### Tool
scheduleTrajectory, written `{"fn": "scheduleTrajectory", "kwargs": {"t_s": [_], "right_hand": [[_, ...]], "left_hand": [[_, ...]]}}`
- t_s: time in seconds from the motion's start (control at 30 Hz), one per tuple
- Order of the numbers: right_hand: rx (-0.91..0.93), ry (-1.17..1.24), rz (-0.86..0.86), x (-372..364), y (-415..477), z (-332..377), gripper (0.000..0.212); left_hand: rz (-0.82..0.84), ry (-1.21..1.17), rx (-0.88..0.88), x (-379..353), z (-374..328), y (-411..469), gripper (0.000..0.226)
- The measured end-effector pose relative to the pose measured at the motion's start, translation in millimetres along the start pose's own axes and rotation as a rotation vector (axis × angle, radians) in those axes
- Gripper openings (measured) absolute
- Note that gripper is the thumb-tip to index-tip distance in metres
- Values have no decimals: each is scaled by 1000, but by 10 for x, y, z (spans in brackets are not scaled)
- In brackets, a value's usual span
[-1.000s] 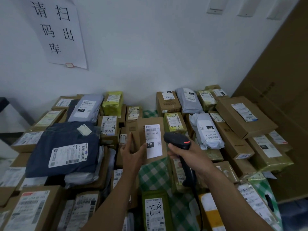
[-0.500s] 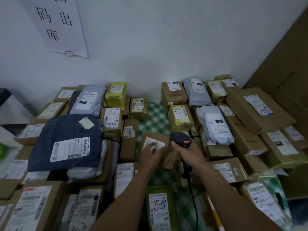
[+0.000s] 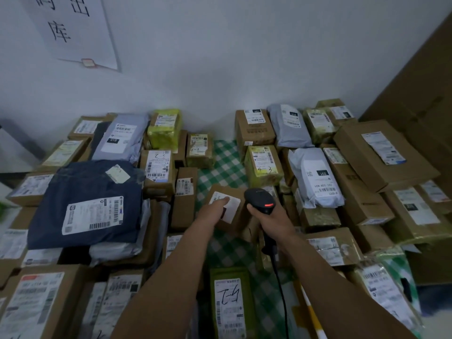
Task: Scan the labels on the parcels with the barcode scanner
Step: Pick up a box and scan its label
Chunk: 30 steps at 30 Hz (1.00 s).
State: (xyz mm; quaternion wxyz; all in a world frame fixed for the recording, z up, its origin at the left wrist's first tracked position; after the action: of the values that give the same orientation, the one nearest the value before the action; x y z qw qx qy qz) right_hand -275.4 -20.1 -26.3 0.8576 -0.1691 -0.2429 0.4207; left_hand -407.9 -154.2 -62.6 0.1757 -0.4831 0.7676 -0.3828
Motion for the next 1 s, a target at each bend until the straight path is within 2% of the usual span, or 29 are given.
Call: {"fn": "scheduleTrajectory", "kwargs": {"t_s": [0.13, 0.2, 0.27, 0.4, 0.47, 0.53, 0.57, 0.63, 0.7, 0.8, 0.87, 0.93, 1.0], "right_hand": [[13, -43, -40, -99, 5, -42, 70], [32, -50, 1, -153, -16, -32, 65], [30, -48, 47, -178, -22, -36, 64], [31, -32, 80, -145, -1, -28, 58], [20, -48, 94, -145, -4, -28, 49], [13, -56, 112, -182, 10, -71, 48], [9, -65, 119, -201, 21, -93, 51], [-1, -70, 107, -212, 44, -132, 51], [-12, -32, 72, -166, 94, -162, 49], [-36, -10, 13, -42, 197, -188, 63], [-58, 22, 5, 53, 264, -213, 50], [-82, 61, 4, 146, 293, -223, 31], [-94, 111, 0, 202, 309, -220, 30]], "left_hand": [[71, -116, 37, -36, 77, -57, 98], [82, -115, 25, -74, 70, -51, 113], [90, -156, 43, -103, 55, 6, 118], [54, -213, 42, -60, -59, 90, 101], [-54, -144, -17, -10, -95, 122, 96], [-264, 35, -212, 80, -143, 133, 93], [-313, 151, -340, 117, -193, 151, 84], [-254, 370, -522, 152, -328, 198, 65], [-122, 545, -563, 125, -467, 288, 64], [121, 776, -486, 31, -664, 362, 86], [273, 703, -323, -55, -765, 361, 88], [284, 708, -231, -192, -806, 271, 88], [213, 833, -275, -316, -791, 353, 97]]}}
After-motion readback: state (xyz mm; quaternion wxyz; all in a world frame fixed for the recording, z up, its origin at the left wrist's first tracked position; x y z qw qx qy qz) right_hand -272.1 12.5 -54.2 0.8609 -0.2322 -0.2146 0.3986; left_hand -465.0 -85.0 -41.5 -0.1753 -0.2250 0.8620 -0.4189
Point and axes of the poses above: each hand's wrist, its own y-axis towards the middle knuckle, its own x-axis out of the back of the hand, z = x × y, the point moved 1 cm from there along y, towards the middle knuckle, and after that the axes turned 5 degrees about -x, right-handed, at the moved point
